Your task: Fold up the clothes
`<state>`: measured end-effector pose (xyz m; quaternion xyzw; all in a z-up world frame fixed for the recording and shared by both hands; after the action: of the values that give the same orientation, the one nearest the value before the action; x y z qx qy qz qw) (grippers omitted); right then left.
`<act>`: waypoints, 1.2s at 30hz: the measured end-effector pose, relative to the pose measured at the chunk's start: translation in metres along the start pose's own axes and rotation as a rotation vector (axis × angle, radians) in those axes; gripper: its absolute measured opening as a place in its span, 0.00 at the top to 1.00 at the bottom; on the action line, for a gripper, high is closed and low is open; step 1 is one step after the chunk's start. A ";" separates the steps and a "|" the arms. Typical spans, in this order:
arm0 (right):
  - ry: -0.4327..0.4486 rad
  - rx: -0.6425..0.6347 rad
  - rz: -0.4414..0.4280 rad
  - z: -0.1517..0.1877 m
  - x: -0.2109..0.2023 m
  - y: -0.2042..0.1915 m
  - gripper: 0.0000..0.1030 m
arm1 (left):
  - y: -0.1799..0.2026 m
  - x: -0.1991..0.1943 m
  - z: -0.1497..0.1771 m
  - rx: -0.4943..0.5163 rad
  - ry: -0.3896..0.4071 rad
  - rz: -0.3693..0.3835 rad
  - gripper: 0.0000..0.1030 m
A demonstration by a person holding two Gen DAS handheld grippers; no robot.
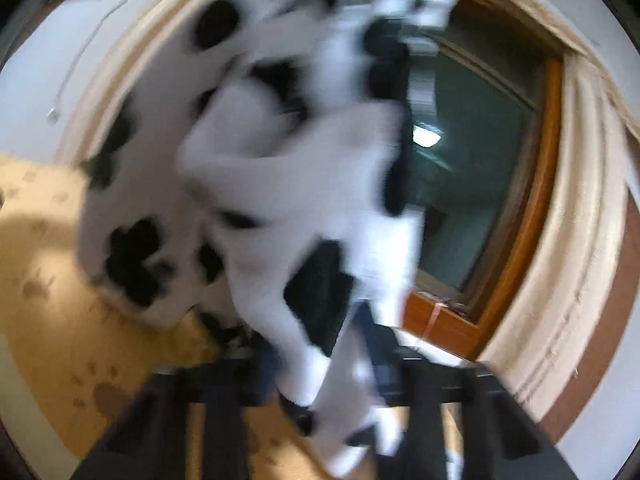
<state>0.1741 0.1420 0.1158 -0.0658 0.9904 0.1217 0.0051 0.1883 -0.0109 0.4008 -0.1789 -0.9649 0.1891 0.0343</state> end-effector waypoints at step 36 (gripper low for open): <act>0.853 0.078 0.518 -0.275 -0.127 0.078 0.87 | -0.055 -0.104 0.119 -0.016 -0.135 0.087 0.34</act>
<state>0.2914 0.1667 0.4045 0.1386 0.8919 0.0444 -0.4281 0.2510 -0.1377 0.3116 -0.2079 -0.9578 0.1941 -0.0408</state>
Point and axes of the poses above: each gripper's, at about its wrist camera, not at the fingertips, and x roughly the way its jaws point, y to its right, z to its underside, the point moved 3 cm from there along x, roughly the way its jaws point, and after that the axes turned 14 degrees about x, right-handed, at the moved point
